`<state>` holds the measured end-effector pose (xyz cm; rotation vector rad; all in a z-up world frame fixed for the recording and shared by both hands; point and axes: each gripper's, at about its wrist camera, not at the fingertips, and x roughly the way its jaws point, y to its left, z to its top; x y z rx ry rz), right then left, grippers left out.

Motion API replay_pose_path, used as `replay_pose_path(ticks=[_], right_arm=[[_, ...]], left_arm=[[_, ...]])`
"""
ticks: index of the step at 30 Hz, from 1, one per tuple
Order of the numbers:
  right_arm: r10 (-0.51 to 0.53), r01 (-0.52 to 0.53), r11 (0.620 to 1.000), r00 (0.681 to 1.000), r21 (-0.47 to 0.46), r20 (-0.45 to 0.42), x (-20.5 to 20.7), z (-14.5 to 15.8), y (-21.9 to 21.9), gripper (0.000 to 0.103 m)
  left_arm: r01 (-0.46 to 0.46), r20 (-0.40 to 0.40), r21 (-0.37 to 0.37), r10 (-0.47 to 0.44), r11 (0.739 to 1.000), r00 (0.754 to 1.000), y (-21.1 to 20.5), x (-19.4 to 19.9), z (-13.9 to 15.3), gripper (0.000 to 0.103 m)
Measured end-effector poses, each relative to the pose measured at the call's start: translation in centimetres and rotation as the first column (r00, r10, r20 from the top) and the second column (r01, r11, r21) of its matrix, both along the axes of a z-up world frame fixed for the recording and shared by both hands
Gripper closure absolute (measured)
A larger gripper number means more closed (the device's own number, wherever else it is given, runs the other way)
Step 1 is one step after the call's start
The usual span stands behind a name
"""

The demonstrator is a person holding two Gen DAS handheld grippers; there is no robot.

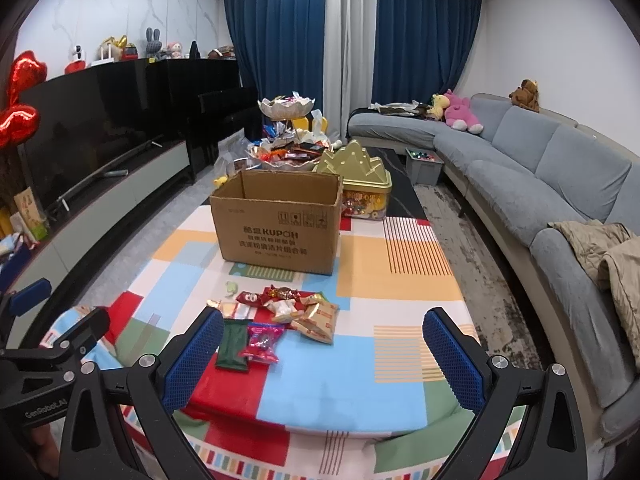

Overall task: Organize snacks
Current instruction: 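Lower the left tool onto the dark green bar while the right tool lowers onto the Fortune Biscuits bag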

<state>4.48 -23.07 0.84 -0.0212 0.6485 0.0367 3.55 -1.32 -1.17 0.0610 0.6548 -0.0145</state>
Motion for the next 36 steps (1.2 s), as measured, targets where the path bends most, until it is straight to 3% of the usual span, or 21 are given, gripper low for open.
replay_pose_path(ticks=[20,36], right_arm=[[0.011,-0.014,1.0,0.993,-0.026,-0.115,5.4,-3.4,0.1,0.002],[0.052,-0.05,0.999,0.954,0.015,-0.297,9.5,-7.9,0.4,0.002]], left_arm=[[0.023,-0.157,0.03,-0.018,0.999,0.987,-1.5,5.5,-4.1,0.001],[0.08,-0.295,0.037,-0.066,0.996,0.953,-3.2,8.8,-8.5,0.001]])
